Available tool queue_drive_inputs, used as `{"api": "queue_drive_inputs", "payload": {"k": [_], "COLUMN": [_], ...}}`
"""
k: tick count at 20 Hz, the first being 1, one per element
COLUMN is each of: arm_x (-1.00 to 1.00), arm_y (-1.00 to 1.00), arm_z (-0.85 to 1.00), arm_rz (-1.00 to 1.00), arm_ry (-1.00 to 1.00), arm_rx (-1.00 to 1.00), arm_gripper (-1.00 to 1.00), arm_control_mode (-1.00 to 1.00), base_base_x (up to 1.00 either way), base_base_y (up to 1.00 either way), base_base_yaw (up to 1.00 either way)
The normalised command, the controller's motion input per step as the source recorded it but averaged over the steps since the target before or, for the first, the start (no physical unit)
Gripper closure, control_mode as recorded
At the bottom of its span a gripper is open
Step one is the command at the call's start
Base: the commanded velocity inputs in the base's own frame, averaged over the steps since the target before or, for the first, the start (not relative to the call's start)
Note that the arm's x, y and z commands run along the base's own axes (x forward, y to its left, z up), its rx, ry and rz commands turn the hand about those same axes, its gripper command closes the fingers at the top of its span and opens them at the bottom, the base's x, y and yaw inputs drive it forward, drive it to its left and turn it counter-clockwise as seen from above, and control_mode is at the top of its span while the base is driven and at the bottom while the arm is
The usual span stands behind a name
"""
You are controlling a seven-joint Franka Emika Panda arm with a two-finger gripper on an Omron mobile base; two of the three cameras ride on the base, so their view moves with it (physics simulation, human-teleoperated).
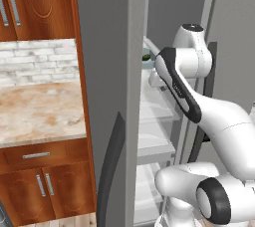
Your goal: Place the tupperware containing the shrimp and squash meal in the microwave. Close the microwave door and press the start button to reheat the meal.
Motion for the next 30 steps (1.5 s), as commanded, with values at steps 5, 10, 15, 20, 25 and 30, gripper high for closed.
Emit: {"api": "queue_drive_inputs", "payload": {"k": [5,10,15,20,25,30], "arm_x": [0.00,0.00,0.10,0.14,0.19,0.13], "arm_y": [0.00,0.00,0.00,0.00,0.00,0.03], "arm_z": [0.00,0.07,0.12,0.24,0.23,0.04], "arm_rz": [-0.05,-0.08,-0.11,-0.12,-0.22,-0.21], "arm_ry": [-0.19,-0.33,-0.28,-0.22,-0.18,-0.15], "arm_rx": [0.00,0.00,0.00,0.00,0.05,0.15], "arm_gripper": [-1.00,-1.00,-1.00,-1.00,-1.00,-1.00], "arm_control_mode": [-1.00,-1.00,-1.00,-1.00,-1.00,-1.00], "base_base_x": [0.00,0.00,0.00,0.00,0.00,0.00], "base_base_y": [0.00,0.00,0.00,0.00,0.00,0.00], "base_base_yaw": [0.00,0.00,0.00,0.00,0.00,0.00]}}
